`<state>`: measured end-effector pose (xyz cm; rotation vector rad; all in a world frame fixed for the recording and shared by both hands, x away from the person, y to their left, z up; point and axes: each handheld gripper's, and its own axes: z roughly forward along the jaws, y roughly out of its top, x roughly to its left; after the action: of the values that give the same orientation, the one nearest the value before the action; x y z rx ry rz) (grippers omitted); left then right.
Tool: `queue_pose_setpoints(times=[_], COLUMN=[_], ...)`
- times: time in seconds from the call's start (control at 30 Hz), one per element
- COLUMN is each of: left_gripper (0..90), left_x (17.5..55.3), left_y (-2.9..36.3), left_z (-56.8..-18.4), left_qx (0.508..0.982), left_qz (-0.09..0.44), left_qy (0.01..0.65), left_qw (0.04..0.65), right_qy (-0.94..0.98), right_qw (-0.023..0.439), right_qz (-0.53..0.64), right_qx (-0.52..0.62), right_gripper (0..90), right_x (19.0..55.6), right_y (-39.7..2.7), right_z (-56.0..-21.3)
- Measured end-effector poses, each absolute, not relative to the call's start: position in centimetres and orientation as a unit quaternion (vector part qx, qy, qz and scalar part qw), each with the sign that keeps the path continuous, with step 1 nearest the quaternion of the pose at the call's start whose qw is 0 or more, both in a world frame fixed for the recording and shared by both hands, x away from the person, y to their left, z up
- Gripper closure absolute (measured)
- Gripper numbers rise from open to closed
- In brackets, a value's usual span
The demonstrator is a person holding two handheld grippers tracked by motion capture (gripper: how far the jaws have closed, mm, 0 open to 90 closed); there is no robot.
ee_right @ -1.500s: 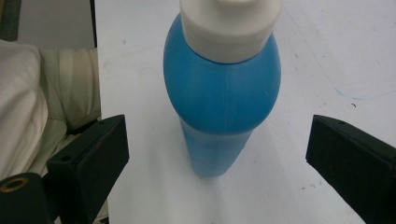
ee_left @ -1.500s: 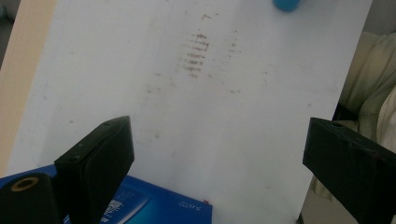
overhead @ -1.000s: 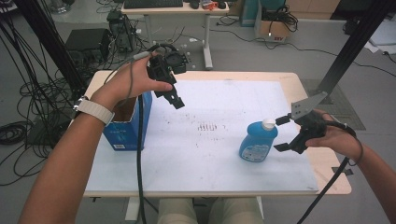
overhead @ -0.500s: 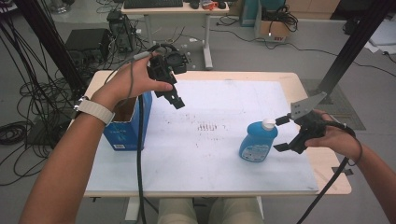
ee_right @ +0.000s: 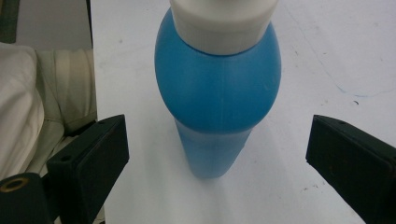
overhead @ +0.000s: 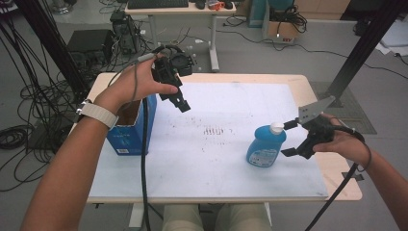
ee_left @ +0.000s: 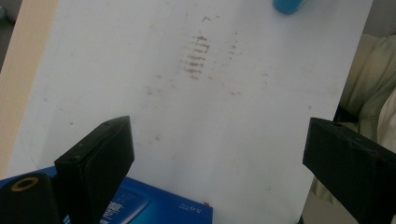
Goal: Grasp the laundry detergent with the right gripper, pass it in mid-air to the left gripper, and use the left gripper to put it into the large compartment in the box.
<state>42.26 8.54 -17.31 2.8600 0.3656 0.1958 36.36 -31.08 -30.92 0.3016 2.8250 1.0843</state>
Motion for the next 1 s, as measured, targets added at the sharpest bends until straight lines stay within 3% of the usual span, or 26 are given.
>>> queue_pose_setpoints(times=[1.0], left_gripper=[9.2], left_x=[42.2], left_y=[8.5], left_z=[-17.5], left_qx=[0.982], left_qz=[0.067], left_qy=[0.125], left_qw=[0.125], right_qy=[0.918], right_qw=[0.041], right_qz=[0.379], right_qx=[0.109], right_gripper=[7.4], right_x=[36.8], right_y=[-29.8], right_z=[-33.5])
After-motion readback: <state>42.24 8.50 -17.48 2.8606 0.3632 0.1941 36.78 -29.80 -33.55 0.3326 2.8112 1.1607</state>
